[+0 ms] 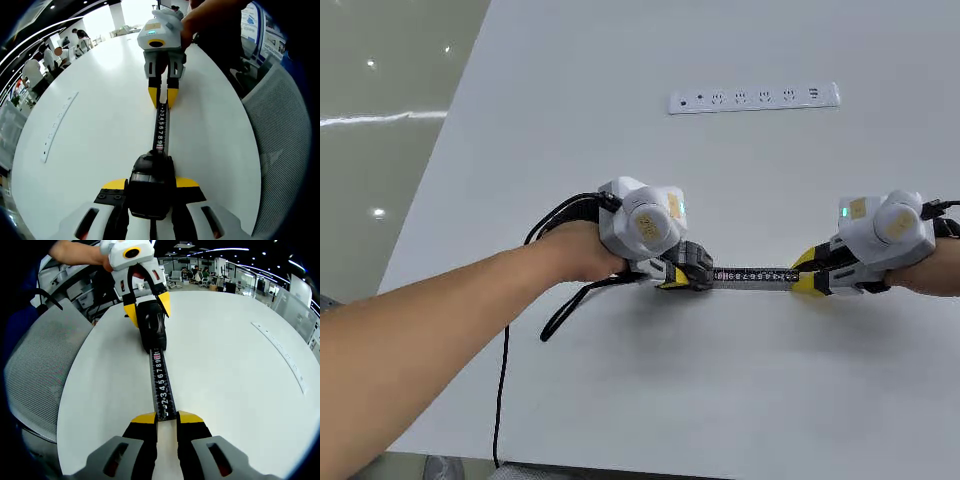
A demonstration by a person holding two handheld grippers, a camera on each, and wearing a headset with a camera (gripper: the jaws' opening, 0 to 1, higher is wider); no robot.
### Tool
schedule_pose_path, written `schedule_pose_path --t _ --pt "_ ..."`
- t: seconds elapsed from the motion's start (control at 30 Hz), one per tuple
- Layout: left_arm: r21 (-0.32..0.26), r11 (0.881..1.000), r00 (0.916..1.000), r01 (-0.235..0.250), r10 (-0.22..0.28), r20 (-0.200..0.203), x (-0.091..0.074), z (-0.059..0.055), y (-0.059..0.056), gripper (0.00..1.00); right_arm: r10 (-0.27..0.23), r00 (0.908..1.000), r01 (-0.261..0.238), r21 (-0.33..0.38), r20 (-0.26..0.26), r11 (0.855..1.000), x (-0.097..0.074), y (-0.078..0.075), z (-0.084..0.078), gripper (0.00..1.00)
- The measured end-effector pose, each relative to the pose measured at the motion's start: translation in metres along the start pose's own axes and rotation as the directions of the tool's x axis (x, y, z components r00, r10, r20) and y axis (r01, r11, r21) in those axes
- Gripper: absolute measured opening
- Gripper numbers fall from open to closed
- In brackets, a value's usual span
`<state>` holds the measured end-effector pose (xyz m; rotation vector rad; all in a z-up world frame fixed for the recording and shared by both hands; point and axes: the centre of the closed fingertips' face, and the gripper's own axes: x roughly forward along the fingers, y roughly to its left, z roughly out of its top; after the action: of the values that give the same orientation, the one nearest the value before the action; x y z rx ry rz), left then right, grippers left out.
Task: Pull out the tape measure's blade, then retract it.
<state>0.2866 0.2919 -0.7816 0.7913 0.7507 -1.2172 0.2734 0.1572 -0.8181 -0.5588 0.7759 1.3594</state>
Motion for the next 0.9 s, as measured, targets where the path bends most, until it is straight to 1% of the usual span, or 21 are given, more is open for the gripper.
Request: schedule_pose_path --t 0.2,0.57,0.9 --pt "0.002 1.000 1.0000 0.001 -0.001 -0.002 0.000 0.000 0.000 0.29 -0.003 1.0000 0.003 0.005 -0.005 1.000 -0.007 0.000 -0.008 0.09" --pt "0.002 1.000 1.0000 0.001 -0.001 -0.004 0.000 0.000 0.000 0.29 -0.009 0.9999 0.009 0.012 -0.010 1.000 -0.012 0.000 -0.017 0.09" --pt "0.002 1.000 1.0000 0.002 -0.002 -0.008 0.000 0.000 0.000 0.29 -0.012 0.9997 0.012 0.006 -0.019 1.000 -0.021 -0.004 -0.027 0.09"
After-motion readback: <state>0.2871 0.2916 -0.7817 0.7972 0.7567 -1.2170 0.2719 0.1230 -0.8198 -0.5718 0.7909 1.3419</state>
